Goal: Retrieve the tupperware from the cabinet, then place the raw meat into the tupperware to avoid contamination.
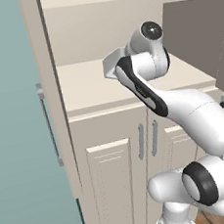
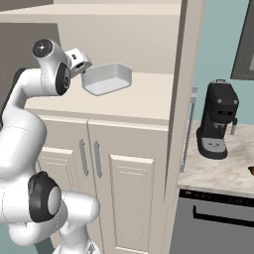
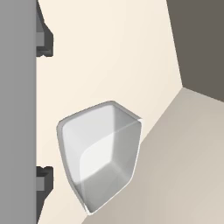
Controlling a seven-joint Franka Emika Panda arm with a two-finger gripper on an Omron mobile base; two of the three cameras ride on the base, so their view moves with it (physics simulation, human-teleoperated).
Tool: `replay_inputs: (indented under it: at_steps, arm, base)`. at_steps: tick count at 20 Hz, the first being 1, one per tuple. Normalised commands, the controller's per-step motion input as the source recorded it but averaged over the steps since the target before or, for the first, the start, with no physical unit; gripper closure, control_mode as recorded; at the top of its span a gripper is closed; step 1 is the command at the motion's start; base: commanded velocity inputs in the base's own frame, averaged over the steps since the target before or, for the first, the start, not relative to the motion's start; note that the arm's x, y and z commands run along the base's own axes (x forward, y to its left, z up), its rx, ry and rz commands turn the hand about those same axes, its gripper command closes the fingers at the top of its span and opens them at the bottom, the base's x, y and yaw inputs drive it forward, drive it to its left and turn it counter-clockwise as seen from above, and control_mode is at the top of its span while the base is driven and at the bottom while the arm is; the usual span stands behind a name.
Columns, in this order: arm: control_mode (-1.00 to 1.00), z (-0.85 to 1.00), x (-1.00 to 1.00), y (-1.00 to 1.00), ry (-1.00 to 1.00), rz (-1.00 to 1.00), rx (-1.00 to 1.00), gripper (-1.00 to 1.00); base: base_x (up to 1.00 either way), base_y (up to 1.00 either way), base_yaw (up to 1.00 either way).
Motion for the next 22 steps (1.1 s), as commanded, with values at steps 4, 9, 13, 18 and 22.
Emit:
replay_inputs:
  at_steps: [4,9,13,18,22]
  arm:
    - [-1.0,-0.07,0.24,0.0,0.01,0.0,0.0,-1.0]
    - [-1.0,-0.07,0.25,0.0,0.01,0.0,0.0,-1.0]
    - [-1.0,-0.08,0.24,0.0,0.01,0.0,0.0,-1.0]
    - [-1.0,-0.07,0.25,0.0,0.0,0.0,0.0,-1.0]
    - [-1.0,-0.08,0.25,0.0,0.0,0.0,0.0,-1.0]
  base:
    - [0.0,0.0,0.0]
    - [0.0,0.0,0.0]
    - [0.0,0.0,0.0]
    - [0.0,0.0,0.0]
    - [0.0,0.0,0.0]
